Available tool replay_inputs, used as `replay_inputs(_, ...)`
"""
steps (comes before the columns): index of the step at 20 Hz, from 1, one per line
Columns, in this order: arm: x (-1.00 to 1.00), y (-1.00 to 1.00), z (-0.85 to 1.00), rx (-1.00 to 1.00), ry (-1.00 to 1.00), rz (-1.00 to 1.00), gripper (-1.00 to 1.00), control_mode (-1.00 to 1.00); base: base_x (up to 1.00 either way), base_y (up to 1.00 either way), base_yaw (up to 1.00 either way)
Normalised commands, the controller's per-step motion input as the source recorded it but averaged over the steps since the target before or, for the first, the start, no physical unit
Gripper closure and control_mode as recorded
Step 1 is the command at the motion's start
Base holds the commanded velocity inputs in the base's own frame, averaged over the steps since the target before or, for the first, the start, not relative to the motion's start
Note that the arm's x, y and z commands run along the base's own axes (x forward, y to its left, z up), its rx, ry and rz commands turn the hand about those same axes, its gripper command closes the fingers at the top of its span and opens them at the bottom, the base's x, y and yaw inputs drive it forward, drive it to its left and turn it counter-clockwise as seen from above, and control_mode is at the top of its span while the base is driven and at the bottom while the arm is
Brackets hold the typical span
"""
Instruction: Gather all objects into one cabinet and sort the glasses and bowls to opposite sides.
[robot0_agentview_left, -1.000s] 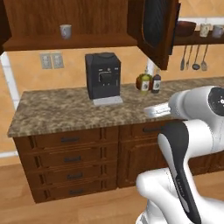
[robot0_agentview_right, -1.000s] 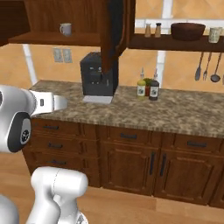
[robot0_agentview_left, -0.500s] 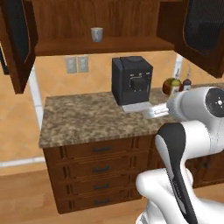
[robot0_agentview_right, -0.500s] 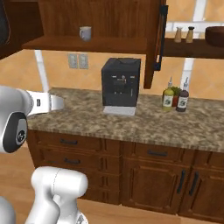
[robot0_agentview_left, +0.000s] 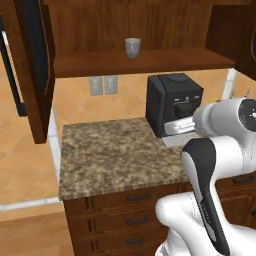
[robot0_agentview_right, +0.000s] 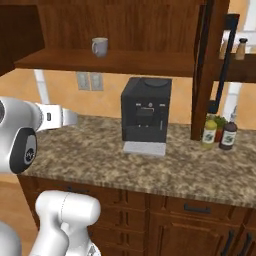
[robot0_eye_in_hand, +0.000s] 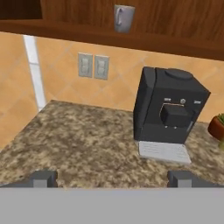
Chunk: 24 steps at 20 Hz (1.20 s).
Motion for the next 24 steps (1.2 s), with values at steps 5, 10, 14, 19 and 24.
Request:
replay_inputs(5, 0.0, 0.0, 0.0, 0.0, 0.0, 0.0, -1.0, 1.0, 0.79, 0.23, 0.0)
replay_inputs(10, 0.0, 0.0, 0.0, 0.0, 0.0, 0.0, -1.0, 1.0, 0.84, 0.0, 0.0)
replay_inputs(14, 0.0, 0.0, 0.0, 0.0, 0.0, 0.0, -1.0, 1.0, 0.53, 0.15, -0.02)
replay_inputs(19, 0.0, 0.0, 0.0, 0.0, 0.0, 0.0, -1.0, 1.0, 0.09, 0.09, -0.02)
replay_inputs(24, -0.01, 0.02, 0.09, 0.0, -0.02, 0.0, -1.0, -1.0, 0.0, 0.13, -0.07)
